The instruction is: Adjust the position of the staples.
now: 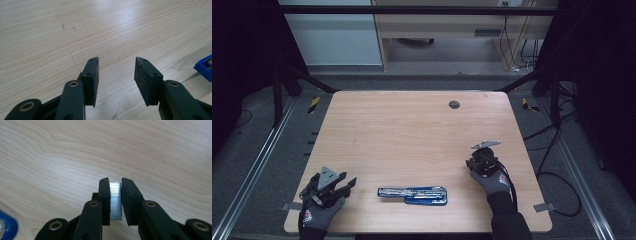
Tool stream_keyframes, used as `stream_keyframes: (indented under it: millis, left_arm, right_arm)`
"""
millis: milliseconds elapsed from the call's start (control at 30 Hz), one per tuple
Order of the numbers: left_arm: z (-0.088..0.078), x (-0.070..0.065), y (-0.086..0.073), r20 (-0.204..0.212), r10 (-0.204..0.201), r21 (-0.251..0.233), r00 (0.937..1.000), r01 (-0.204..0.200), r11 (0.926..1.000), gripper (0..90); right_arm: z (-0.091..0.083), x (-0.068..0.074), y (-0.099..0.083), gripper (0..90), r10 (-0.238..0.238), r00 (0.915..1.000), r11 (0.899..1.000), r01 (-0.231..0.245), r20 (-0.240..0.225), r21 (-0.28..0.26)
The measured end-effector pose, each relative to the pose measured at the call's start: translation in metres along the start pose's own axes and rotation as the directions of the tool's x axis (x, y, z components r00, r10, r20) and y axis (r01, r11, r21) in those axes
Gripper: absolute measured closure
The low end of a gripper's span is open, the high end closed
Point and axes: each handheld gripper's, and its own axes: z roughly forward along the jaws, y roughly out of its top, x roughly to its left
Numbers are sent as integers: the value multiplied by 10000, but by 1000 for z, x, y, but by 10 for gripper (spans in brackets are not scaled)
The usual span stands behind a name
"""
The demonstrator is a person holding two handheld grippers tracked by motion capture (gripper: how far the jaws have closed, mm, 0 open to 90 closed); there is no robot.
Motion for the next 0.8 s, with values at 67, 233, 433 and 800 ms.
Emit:
stream_keyframes:
  millis: [67,233,433,800]
  left_arm:
    - [0,0,0,-5,-28,-24,10000,28,10000,551]
    - [0,-1,0,23,-19,-10,10000,19,10000,551]
    - [1,-1,0,23,0,-2,10000,0,10000,551]
    - [2,-2,0,34,34,32,10000,-34,10000,551]
  right_arm:
    - [-5,2,2,785,-93,9996,9998,89,-250,-160]
    - [-17,5,6,785,-527,9934,9973,472,-1017,-558]
    - [-29,7,9,785,-1141,9778,9897,964,-1755,-1060]
    - [-47,14,18,785,-2356,9305,9668,1949,-2806,-1655]
